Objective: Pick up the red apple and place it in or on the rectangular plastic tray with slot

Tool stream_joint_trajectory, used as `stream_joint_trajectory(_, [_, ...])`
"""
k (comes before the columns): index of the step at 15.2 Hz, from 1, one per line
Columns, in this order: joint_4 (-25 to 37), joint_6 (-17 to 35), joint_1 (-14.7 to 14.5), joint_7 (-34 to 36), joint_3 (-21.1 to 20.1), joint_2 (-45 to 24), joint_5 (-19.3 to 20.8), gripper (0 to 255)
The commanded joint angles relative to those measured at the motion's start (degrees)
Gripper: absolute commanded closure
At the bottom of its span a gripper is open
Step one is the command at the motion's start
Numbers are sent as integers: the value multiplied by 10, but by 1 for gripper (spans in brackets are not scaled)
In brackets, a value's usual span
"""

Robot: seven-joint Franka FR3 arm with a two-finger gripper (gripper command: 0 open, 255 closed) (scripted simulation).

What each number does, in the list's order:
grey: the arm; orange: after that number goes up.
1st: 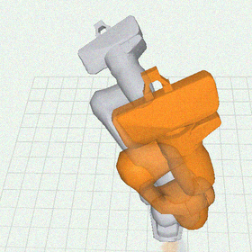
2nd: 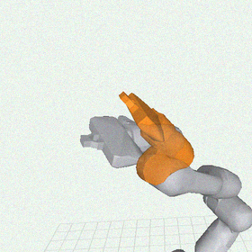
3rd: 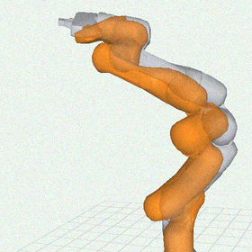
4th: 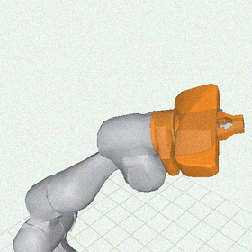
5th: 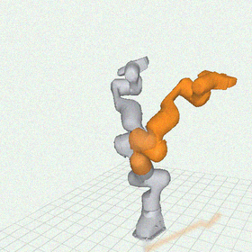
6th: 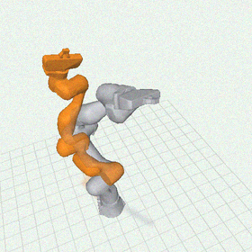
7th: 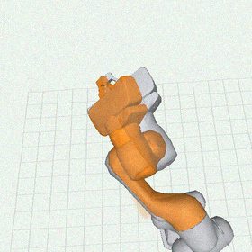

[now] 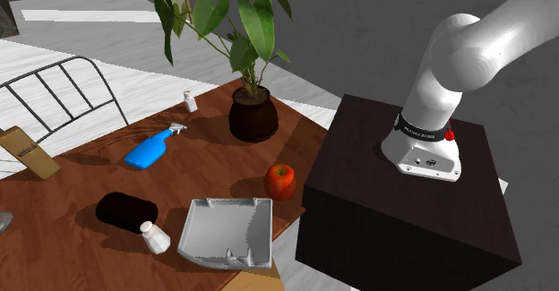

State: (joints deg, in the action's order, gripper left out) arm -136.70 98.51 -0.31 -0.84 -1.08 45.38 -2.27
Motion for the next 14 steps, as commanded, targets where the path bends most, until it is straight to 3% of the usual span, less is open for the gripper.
stream_joint_trajectory(1, [0, 0, 0, 0, 0, 0, 0, 0])
stream_joint_trajectory(14, [-144, 212, -63, -6, -69, -100, -35, 0])
